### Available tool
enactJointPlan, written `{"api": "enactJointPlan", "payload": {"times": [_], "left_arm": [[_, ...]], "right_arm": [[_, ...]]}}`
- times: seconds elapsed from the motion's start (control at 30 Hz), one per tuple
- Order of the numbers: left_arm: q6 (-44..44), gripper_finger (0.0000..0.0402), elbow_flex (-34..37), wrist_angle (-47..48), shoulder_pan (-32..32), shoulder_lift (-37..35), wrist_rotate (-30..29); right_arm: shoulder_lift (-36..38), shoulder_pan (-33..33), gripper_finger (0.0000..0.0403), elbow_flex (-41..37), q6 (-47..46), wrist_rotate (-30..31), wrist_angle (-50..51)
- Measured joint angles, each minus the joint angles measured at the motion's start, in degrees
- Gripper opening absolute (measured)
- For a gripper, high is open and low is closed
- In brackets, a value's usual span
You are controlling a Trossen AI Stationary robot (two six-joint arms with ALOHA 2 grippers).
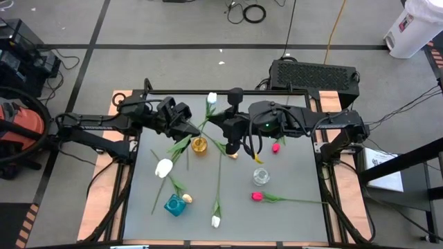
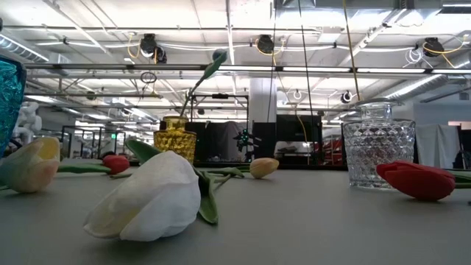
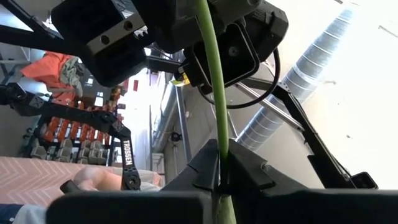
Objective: Sort flowers into vase by color
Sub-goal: Put the top white tulip into the yellow vase
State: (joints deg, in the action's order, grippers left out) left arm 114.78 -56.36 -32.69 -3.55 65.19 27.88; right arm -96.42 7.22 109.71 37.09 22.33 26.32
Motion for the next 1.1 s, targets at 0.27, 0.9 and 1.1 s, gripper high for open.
{"api": "enactJointPlan", "payload": {"times": [0.27,0.9,1.1], "left_arm": [[-1.6,0.0038,0.0,-0.2,0.0,0.0,-1.0],[-5.6,0.0046,0.0,-0.5,-2.3,0.0,-0.1],[-4.1,0.0102,0.0,0.0,-2.2,0.0,-1.4]], "right_arm": [[0.0,0.0,0.0001,0.0,0.9,0.0,0.2],[0.1,4.0,0.0,0.0,3.0,1.2,0.8],[0.1,4.0,0.0,0.0,4.1,-0.2,0.3]]}}
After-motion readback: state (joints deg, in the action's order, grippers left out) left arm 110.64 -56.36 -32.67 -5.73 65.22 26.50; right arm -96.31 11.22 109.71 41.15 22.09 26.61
